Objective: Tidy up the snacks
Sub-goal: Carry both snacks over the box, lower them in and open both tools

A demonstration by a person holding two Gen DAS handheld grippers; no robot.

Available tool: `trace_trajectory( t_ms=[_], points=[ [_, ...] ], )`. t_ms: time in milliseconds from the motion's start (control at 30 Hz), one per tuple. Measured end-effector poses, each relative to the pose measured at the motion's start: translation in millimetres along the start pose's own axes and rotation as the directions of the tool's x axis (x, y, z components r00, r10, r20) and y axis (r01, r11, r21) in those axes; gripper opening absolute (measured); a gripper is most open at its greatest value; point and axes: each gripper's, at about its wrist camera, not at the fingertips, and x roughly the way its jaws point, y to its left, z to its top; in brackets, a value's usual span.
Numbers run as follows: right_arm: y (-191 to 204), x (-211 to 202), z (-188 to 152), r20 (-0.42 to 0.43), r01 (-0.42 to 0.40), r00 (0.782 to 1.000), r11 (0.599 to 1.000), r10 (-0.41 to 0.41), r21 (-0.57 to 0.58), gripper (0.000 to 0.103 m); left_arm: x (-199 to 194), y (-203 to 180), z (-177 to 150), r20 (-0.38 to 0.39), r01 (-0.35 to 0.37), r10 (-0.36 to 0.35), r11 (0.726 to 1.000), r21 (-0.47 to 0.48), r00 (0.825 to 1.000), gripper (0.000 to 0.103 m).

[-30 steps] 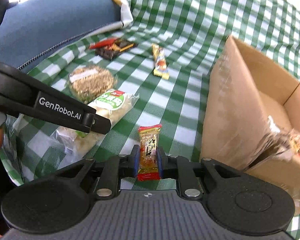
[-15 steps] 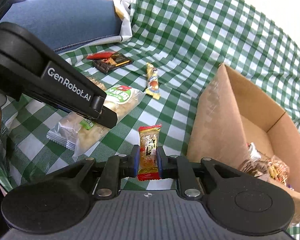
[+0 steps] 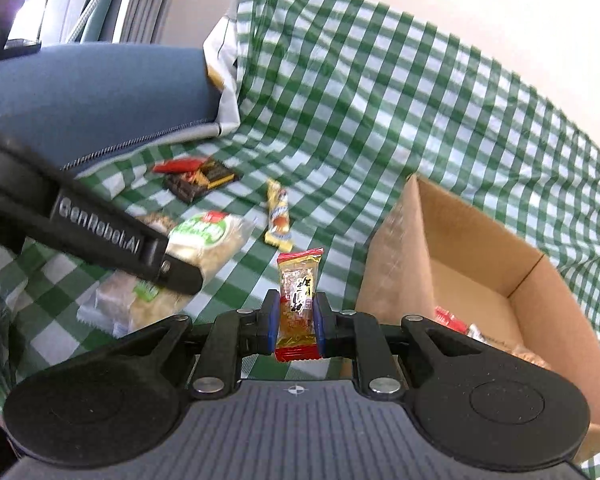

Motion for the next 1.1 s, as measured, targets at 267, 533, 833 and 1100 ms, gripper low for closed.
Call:
trace_trajectory(
  t_ms=[267, 533, 833, 1100],
  points=[
    [-14.7, -13.3, 9.4, 0.098, 0.021, 0.995, 0.999, -0.025, 0.043, 0.018, -22.9, -14.4, -5.1, 0.033, -0.01, 0.009, 1.0, 0.015, 0.999, 0.04],
    [-47.0, -25.4, 11.4, 0.176, 0.057, 0.981, 0.992, -0.077, 0.117, 0.018, -41.6, -44.9, -2.1, 0.085, -0.007, 0.005, 1.0, 0.023, 0.996, 0.04],
    [-92.2, -32.1, 1.8, 0.203, 0.117, 0.965, 0.964, -0.167, 0.238, 0.018, -39.8, -83.9, 14.9, 0.106, 0.042, -0.049, 0.997, 0.065, 0.993, 0.04],
    [-134.3, -24.9, -3.8, 0.172, 0.178, 0.949, 0.899, -0.265, 0.401, 0.018, -18.4, -117.7, 36.1, 0.091, 0.073, -0.082, 0.993, 0.096, 0.992, 0.04]
  ],
)
